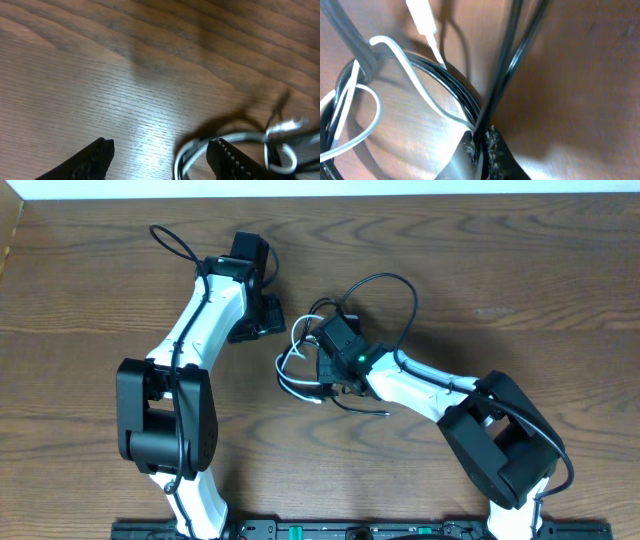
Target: Untangle cables
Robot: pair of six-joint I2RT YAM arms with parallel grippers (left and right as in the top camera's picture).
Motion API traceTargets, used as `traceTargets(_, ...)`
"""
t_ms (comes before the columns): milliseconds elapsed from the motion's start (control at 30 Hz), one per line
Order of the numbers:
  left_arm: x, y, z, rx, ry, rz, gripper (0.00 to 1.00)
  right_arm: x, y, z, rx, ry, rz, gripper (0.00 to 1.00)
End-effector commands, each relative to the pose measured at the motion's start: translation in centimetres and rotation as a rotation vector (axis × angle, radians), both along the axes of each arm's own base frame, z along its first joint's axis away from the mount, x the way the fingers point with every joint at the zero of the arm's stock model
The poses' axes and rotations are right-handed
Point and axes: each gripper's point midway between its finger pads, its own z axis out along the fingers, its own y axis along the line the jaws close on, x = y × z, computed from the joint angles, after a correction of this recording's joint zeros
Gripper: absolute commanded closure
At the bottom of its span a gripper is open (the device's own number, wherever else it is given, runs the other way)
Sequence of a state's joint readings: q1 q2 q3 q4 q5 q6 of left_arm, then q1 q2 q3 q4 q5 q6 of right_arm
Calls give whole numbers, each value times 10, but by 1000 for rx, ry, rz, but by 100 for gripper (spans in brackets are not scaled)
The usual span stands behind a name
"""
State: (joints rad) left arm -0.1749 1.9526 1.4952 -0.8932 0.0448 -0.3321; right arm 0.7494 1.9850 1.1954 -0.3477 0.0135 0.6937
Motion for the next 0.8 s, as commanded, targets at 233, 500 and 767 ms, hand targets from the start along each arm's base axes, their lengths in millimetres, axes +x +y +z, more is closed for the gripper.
traceTargets(233,0,27,-8,40,24,41,79,-12,-16,64,-53,-22,252,43)
traceTargets(500,1,1,-17,-142,43,-68,81,0,-27,74,-45,-56,289,21)
traceTargets(767,-4,-27,-23,-301,68,-195,81,5,-42,66,23,-12,393,16)
